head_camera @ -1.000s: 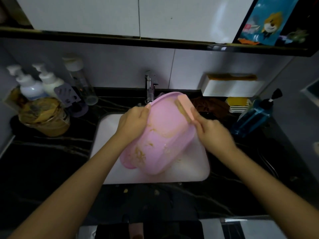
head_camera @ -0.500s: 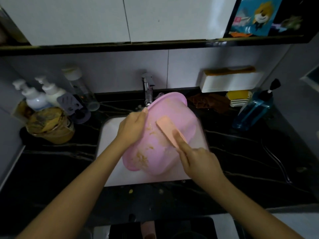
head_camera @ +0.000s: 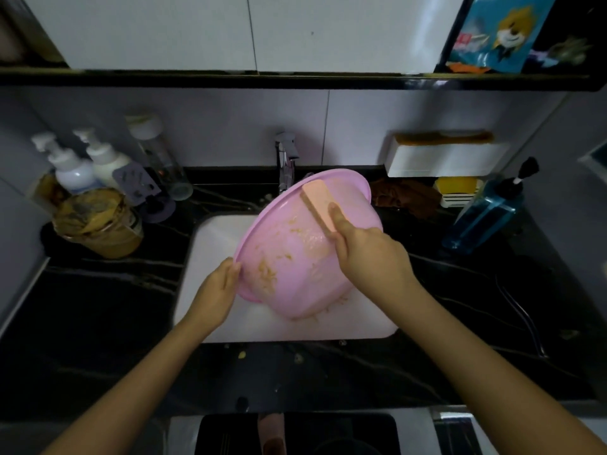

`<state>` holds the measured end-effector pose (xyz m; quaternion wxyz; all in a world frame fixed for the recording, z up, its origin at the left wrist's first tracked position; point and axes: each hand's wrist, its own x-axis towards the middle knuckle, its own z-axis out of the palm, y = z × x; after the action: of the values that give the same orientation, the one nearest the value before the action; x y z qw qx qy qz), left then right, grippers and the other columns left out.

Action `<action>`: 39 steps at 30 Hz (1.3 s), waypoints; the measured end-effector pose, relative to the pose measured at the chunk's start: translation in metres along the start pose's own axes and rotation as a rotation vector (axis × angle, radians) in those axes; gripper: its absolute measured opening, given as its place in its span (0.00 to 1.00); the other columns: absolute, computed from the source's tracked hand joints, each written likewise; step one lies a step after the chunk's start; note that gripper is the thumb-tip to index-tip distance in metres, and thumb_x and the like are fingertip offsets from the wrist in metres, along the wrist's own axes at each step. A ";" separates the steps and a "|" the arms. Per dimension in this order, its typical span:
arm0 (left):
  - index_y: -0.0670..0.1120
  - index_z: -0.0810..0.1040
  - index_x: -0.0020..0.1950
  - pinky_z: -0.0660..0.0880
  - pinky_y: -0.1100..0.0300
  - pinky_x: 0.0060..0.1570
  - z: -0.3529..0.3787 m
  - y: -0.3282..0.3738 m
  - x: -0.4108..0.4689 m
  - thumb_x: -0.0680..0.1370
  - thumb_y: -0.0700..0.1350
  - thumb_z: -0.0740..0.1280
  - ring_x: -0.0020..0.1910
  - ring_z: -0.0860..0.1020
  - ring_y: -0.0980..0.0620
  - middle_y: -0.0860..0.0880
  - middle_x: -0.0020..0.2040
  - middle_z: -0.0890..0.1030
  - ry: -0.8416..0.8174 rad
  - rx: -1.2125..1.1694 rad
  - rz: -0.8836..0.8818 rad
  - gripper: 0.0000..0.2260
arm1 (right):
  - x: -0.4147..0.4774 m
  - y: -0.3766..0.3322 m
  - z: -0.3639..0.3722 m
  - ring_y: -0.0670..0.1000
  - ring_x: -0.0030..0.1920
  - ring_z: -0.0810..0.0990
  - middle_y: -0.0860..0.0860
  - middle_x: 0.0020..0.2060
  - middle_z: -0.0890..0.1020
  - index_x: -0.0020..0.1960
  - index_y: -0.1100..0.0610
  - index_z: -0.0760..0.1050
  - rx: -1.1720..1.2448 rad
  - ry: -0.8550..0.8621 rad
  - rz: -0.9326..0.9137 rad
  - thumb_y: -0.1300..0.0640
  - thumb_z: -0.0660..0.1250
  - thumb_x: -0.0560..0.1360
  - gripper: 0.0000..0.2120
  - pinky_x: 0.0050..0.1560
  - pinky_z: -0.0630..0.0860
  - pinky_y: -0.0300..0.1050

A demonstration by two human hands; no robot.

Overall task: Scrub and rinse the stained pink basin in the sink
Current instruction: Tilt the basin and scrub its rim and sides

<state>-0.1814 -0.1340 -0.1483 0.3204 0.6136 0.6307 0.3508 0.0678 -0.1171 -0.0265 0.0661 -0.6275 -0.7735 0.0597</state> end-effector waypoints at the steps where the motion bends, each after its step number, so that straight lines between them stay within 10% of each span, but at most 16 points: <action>1: 0.53 0.72 0.43 0.69 0.56 0.46 0.002 -0.005 -0.003 0.77 0.61 0.52 0.42 0.75 0.54 0.53 0.41 0.77 0.011 -0.027 -0.024 0.16 | 0.002 0.001 -0.002 0.56 0.39 0.74 0.56 0.45 0.79 0.77 0.44 0.46 0.009 0.005 -0.011 0.49 0.48 0.82 0.25 0.35 0.66 0.46; 9: 0.50 0.70 0.37 0.68 0.55 0.40 -0.002 0.062 0.029 0.76 0.58 0.49 0.35 0.72 0.55 0.51 0.33 0.73 0.147 0.018 0.177 0.17 | 0.032 0.040 -0.008 0.58 0.50 0.79 0.58 0.51 0.81 0.74 0.47 0.62 0.272 -0.099 0.175 0.51 0.53 0.81 0.21 0.47 0.77 0.52; 15: 0.51 0.67 0.37 0.70 0.49 0.42 0.004 0.081 0.042 0.77 0.55 0.48 0.40 0.74 0.40 0.49 0.33 0.71 0.121 0.181 0.147 0.15 | -0.017 0.016 0.005 0.61 0.49 0.79 0.59 0.48 0.81 0.75 0.39 0.53 0.153 -0.104 -0.107 0.48 0.52 0.81 0.23 0.39 0.69 0.48; 19: 0.45 0.69 0.38 0.70 0.49 0.42 0.009 0.087 0.046 0.77 0.56 0.48 0.40 0.75 0.39 0.46 0.35 0.74 0.102 0.209 0.176 0.19 | 0.020 0.052 0.004 0.60 0.47 0.80 0.59 0.48 0.82 0.74 0.46 0.61 0.280 -0.054 0.210 0.51 0.54 0.80 0.22 0.43 0.76 0.51; 24: 0.53 0.64 0.32 0.69 0.49 0.41 -0.002 0.072 0.053 0.77 0.60 0.47 0.37 0.72 0.42 0.52 0.31 0.70 0.127 0.165 0.171 0.18 | -0.032 0.026 0.018 0.62 0.41 0.79 0.61 0.40 0.81 0.75 0.40 0.55 0.208 -0.044 -0.099 0.50 0.55 0.80 0.24 0.34 0.66 0.48; 29: 0.54 0.64 0.32 0.68 0.51 0.41 0.005 0.078 0.055 0.78 0.57 0.49 0.37 0.72 0.43 0.50 0.32 0.71 0.103 0.170 0.187 0.16 | 0.011 0.055 0.015 0.61 0.43 0.81 0.61 0.44 0.82 0.74 0.47 0.61 0.332 -0.008 0.161 0.54 0.55 0.80 0.22 0.37 0.74 0.48; 34: 0.52 0.63 0.32 0.69 0.50 0.40 -0.003 0.074 0.063 0.78 0.57 0.48 0.35 0.70 0.45 0.54 0.30 0.69 0.084 0.166 0.163 0.17 | -0.040 0.021 0.027 0.58 0.32 0.79 0.56 0.32 0.80 0.75 0.40 0.54 0.153 0.034 -0.218 0.48 0.53 0.80 0.24 0.27 0.64 0.44; 39: 0.52 0.63 0.32 0.64 0.54 0.36 0.009 0.088 0.066 0.78 0.57 0.48 0.36 0.72 0.44 0.49 0.32 0.71 0.042 0.219 0.186 0.18 | 0.010 0.041 0.014 0.58 0.37 0.79 0.60 0.44 0.81 0.75 0.45 0.56 0.282 0.030 0.146 0.51 0.53 0.81 0.23 0.35 0.73 0.49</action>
<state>-0.1278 -0.0675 -0.0779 0.2043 0.6931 0.6123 0.3209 0.1021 -0.0987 -0.0474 0.1607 -0.6675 -0.7085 0.1632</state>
